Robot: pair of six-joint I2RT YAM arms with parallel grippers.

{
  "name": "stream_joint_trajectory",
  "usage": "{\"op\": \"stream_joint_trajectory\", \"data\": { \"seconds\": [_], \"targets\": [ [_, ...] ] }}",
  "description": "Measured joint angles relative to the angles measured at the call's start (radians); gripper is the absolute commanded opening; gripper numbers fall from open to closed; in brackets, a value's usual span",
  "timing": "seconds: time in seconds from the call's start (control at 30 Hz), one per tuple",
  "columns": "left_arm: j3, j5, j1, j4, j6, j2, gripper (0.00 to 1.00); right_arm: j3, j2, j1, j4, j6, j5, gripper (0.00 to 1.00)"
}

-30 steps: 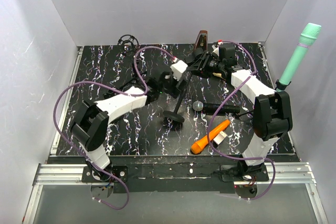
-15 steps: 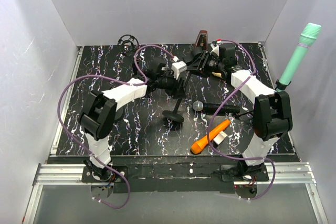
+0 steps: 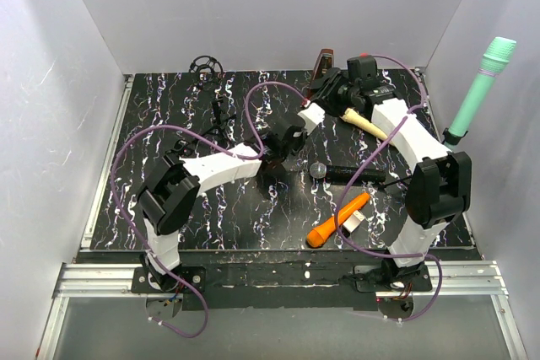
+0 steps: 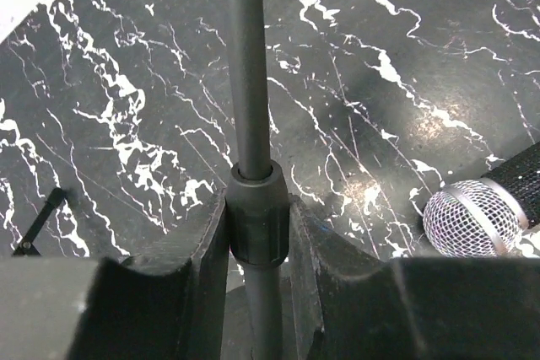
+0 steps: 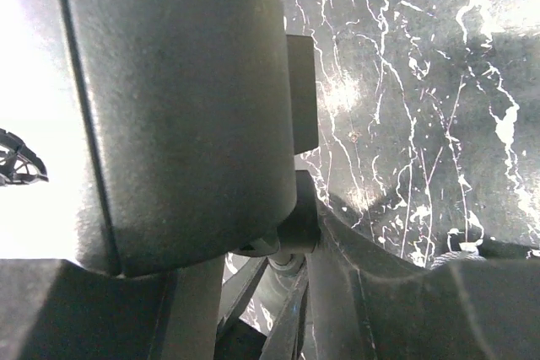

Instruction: Remove the microphone from the stand

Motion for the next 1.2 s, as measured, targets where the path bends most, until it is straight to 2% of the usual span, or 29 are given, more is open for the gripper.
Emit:
{"op": "stream_joint_trajectory", "data": {
  "seconds": [0.03,0.07,0.1,0.13,0.23,0.3,0.47,0.57,0.67,0.7,0.73,0.77,0.87,0.93,0.97,1.03,1.07,1.13,1.2],
  "targets": [
    [0.001,-0.003,0.005,-0.006,-0.004,0.000,0.17,0.000,0.000,0.005,0.006,0.000,0.008,0.01],
    [0.001,0.007,0.009,-0.017,-0.013,0.000,0.41,-0.004,0.001,0.010,0.015,-0.006,0.010,0.01],
    [0.002,0.029,0.015,-0.029,-0.024,0.000,0.57,-0.016,0.001,0.013,0.032,-0.019,0.005,0.01],
    [0.003,0.061,0.023,-0.046,-0.029,0.000,0.67,-0.036,0.001,0.013,0.062,-0.034,-0.010,0.01],
    [0.012,0.234,0.053,-0.119,-0.042,0.002,0.78,-0.125,0.002,-0.002,0.214,-0.088,-0.118,0.01],
    [0.018,0.423,0.089,-0.164,-0.054,0.004,0.79,-0.177,0.007,-0.016,0.325,-0.119,-0.212,0.01],
    [0.067,0.827,0.229,-0.234,-0.097,0.029,0.73,-0.229,0.056,-0.048,0.573,-0.171,-0.462,0.01],
    [0.084,0.956,0.295,-0.233,-0.110,0.054,0.59,-0.229,0.075,-0.046,0.650,-0.188,-0.561,0.01],
    [0.085,1.021,0.306,-0.211,-0.137,0.083,0.33,-0.229,0.079,-0.042,0.685,-0.205,-0.611,0.01],
    [0.085,1.039,0.301,-0.203,-0.151,0.090,0.16,-0.229,0.079,-0.042,0.688,-0.208,-0.617,0.01],
    [0.085,1.054,0.294,-0.195,-0.165,0.096,0.06,-0.229,0.079,-0.042,0.691,-0.211,-0.620,0.01],
    [0.085,1.062,0.290,-0.188,-0.180,0.098,0.00,-0.229,0.079,-0.042,0.692,-0.211,-0.622,0.01],
    [0.084,1.037,0.280,-0.166,-0.215,0.098,0.00,-0.227,0.079,-0.047,0.684,-0.201,-0.616,0.01],
    [0.078,0.969,0.271,-0.157,-0.227,0.092,0.00,-0.213,0.077,-0.042,0.637,-0.179,-0.558,0.01],
    [0.066,0.848,0.246,-0.139,-0.229,0.078,0.00,-0.197,0.074,-0.037,0.589,-0.171,-0.501,0.01],
    [0.005,0.477,0.159,-0.045,-0.170,0.033,0.00,-0.165,0.053,-0.029,0.475,-0.149,-0.381,0.01],
    [-0.016,0.342,0.124,-0.007,-0.144,0.027,0.04,-0.156,0.036,-0.024,0.426,-0.147,-0.336,0.01],
    [-0.026,0.106,0.058,0.041,-0.116,0.027,0.40,-0.145,-0.013,-0.002,0.344,-0.156,-0.245,0.01],
    [-0.025,0.009,0.035,0.061,-0.106,0.028,0.64,-0.142,-0.047,0.016,0.328,-0.177,-0.198,0.01]
  ]
}}
